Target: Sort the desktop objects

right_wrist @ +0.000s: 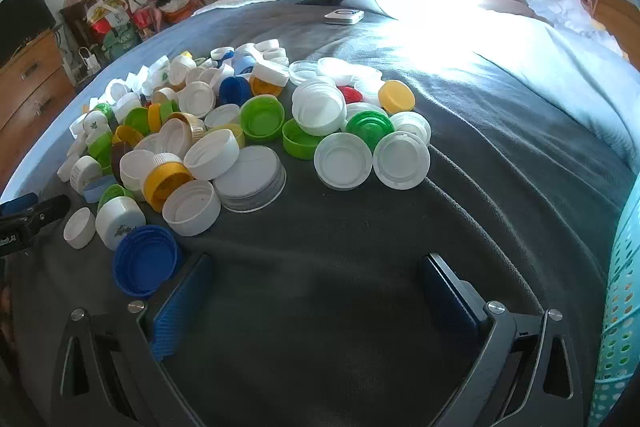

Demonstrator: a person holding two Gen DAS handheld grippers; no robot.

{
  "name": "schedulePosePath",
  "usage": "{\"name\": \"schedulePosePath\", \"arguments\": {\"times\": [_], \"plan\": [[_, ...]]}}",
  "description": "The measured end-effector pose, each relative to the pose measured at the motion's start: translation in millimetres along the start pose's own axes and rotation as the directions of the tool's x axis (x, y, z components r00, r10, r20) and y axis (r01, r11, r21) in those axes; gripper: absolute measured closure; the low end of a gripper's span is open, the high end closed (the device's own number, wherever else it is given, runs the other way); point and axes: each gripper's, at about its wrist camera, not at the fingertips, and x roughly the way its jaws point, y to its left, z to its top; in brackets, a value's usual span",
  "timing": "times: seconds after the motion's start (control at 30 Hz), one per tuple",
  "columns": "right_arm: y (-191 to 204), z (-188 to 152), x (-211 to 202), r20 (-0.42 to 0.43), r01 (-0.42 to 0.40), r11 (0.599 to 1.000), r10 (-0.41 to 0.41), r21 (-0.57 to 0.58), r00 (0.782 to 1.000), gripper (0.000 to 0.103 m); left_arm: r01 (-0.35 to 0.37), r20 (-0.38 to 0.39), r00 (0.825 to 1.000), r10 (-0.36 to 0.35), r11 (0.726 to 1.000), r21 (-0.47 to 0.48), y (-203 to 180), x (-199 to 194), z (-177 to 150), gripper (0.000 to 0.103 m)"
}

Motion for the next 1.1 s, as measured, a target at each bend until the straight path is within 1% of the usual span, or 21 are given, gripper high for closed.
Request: {"name": "schedulePosePath", "arguments": {"times": [0.17, 0.3, 1.1], "plan": [[-0.5, 0.5, 1.2, -0.003, -0.005, 1.000, 0.005, 0.003, 1.000, 0.000, -0.015, -0.006, 1.000, 0.015, 1.000, -0.013, -1.1, 3.0, 3.0, 0.001], [-0.2, 1.1, 2.4, -0.003, -0.006, 1.000, 0.006, 0.003, 1.000, 0.000, -0.006, -0.001, 1.000, 0.006, 1.000, -0.023, 0.4, 3.2, 3.2, 0.001], [0.3, 0.1, 2.6, -0.005, -0.001, 1.000, 0.001, -0.001, 1.000, 0.000, -0.006, 0.004, 1.000, 0.006, 1.000, -0.009, -0.2, 3.2, 2.7, 0.001]]}}
